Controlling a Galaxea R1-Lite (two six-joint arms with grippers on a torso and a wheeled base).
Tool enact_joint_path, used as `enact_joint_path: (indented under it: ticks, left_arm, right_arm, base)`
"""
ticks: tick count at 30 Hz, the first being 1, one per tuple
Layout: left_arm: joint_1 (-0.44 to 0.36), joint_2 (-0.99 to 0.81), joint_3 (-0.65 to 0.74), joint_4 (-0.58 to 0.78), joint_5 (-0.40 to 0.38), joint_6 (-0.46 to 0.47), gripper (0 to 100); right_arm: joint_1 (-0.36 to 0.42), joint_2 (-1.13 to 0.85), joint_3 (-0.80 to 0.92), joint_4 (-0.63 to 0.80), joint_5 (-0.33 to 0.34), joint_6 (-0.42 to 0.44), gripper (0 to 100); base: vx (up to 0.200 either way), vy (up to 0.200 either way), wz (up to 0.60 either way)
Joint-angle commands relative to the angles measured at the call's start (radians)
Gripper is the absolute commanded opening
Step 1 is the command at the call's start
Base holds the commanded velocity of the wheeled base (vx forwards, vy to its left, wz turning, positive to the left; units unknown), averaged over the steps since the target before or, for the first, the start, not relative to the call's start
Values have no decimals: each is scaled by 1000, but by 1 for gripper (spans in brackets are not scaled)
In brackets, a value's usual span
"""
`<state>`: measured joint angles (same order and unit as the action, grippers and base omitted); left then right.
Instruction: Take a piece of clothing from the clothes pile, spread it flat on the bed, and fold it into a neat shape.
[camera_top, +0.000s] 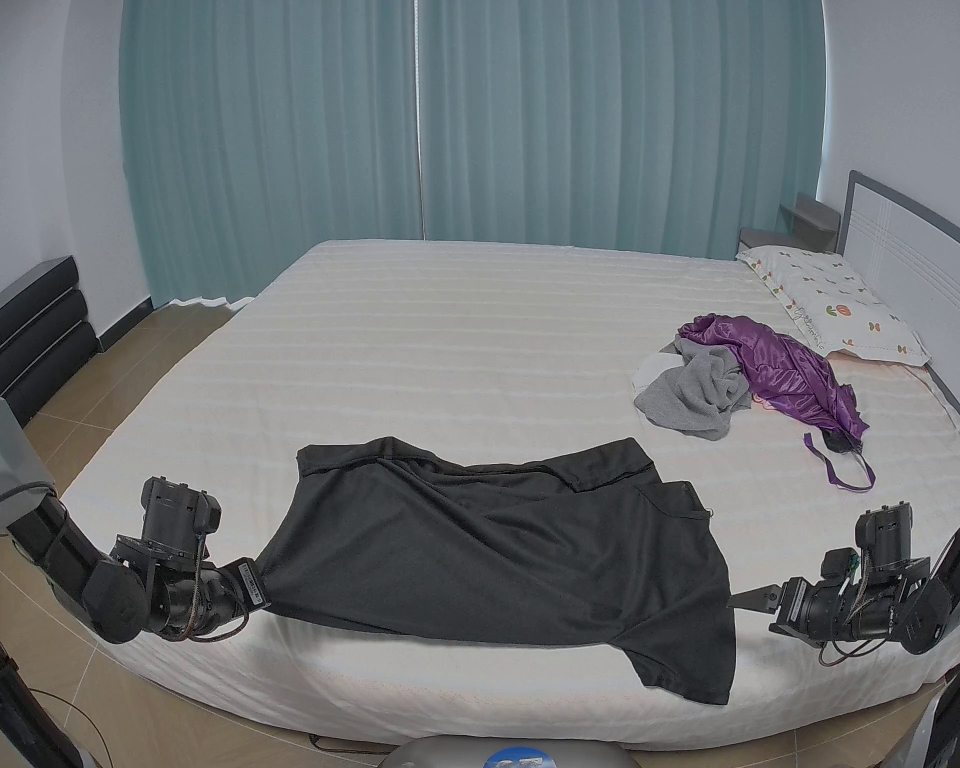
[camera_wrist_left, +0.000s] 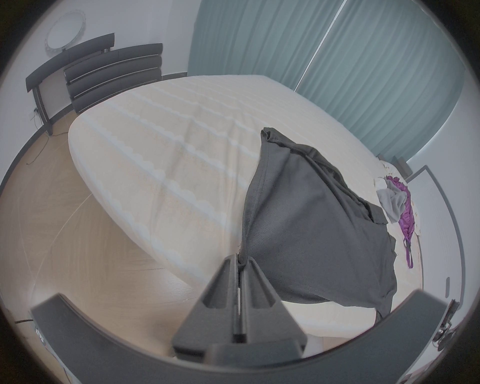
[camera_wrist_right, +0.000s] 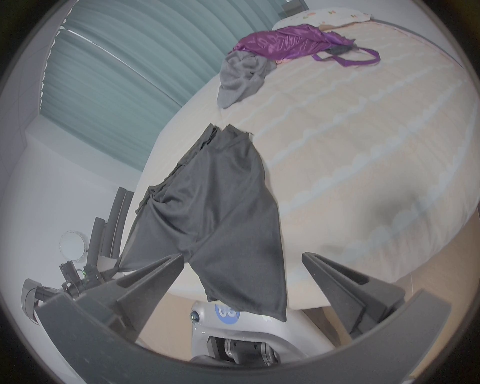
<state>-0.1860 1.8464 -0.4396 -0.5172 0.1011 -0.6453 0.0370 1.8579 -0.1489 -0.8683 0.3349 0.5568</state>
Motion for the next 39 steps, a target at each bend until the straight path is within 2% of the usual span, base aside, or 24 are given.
enact_joint_path:
  ticks: [1,2,3,9,14,20,28,34,39]
  left_arm:
    - [-4,-12,9,11,0,9,0]
    - [-10,-7,12,11,-1,12,0]
    - [-13,-4,13,11,-1,15,100]
    - [-15,7,-2,0,-4,7,100]
    - [-6,27,-41,-4,-35,-2,100]
    - [-3,82,-42,-127,-90,-66,100]
    - [-1,116,-45,-175,-89,-97,100]
    - [-3,117,-45,-175,-90,-105,100]
    - [-6,134,-44,-176,-89,-103,100]
  right_arm:
    - [-16,-29,-24,5,-5,0,100]
    - [-20,-28,-20,-1,-2,2,100]
    - [-29,-25,-18,-1,1,3,100]
    - [-77,-14,-27,-3,7,3,100]
    - [-82,-9,-23,-5,36,3,100]
    - [-77,-16,-18,-5,56,23,100]
    - [-82,-11,-14,-5,56,25,100]
    - [-82,-11,-9,-3,56,25,100]
    - [-78,-9,-1,-5,56,23,100]
  base:
    - [0,0,0]
    - [0,0,0]
    - [0,0,0]
    - [0,0,0]
    - [0,0,0]
    - [0,0,0]
    - [0,0,0]
    - [200,0,0]
    - [0,0,0]
